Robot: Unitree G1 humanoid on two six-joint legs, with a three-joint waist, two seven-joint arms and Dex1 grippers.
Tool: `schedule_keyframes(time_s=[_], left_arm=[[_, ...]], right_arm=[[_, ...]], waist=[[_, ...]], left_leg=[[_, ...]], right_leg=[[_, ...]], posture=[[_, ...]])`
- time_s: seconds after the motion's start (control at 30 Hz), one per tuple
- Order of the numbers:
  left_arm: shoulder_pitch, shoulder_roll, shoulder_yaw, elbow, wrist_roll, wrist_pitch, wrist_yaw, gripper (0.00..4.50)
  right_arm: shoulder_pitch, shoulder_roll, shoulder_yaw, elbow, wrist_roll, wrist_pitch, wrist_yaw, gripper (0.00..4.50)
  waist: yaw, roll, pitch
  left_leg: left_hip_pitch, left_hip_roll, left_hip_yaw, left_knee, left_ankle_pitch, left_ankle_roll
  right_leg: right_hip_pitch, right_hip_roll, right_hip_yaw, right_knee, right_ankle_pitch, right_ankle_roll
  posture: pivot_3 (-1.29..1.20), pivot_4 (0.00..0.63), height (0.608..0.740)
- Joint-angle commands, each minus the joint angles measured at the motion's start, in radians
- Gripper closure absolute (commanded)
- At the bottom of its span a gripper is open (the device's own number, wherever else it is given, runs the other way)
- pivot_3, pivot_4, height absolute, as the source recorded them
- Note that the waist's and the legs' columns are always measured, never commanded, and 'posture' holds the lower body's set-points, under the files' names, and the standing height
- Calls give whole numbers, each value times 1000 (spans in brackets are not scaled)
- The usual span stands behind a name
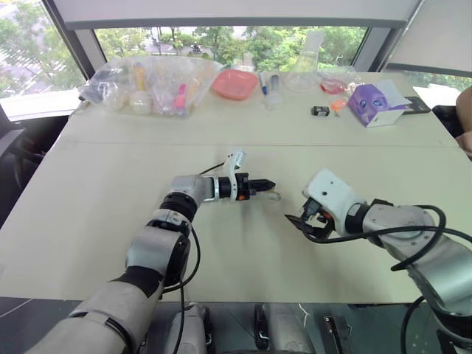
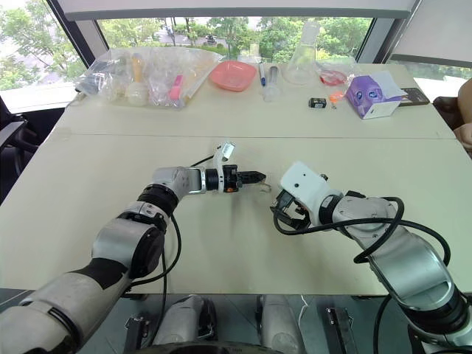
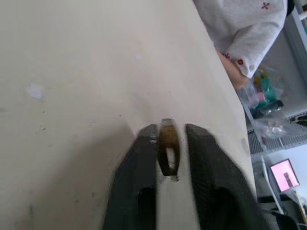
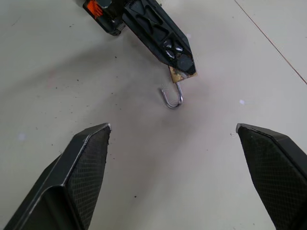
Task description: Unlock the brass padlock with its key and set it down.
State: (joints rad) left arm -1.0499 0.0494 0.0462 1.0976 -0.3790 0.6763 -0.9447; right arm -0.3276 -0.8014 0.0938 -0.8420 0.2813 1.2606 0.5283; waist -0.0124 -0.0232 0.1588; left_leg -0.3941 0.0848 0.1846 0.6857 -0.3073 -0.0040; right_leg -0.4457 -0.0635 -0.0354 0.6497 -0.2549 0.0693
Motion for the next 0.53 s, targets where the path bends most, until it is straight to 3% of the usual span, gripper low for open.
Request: schedule_keyframes(time_s=[0.03, 0.13, 0.3, 0.53], left_arm=[[-21, 9, -2, -3, 32, -18, -13, 1880], [6, 34, -91, -33, 137, -116, -5, 436], [62, 117, -97, -217, 160, -195, -7, 436], [308, 269, -13, -751, 35, -14, 0, 436]], right_arm=[[-10, 2, -11, -20, 4, -7, -17, 160], [-8, -1, -9, -11, 6, -16, -20, 160], [6, -3, -21, -4, 7, -25, -25, 160], [51, 47, -42, 50, -18, -103, -78, 160]], waist=[[0, 0, 0], [0, -1, -2], [-15, -3, -3], [-22, -3, -3]], left_leg=[[0, 0, 0, 0, 0, 0], [2, 0, 0, 0, 0, 0], [3, 0, -2, 0, -1, 1], [1, 1, -2, -2, 3, -5]], right_leg=[[0, 0, 0, 0, 0, 0], [2, 0, -1, 0, 0, 0], [3, 1, 0, 0, 0, 0], [1, 0, 0, 1, -1, -1]], posture=[[0, 150, 733], [0, 150, 733], [0, 150, 733], [0, 150, 733]])
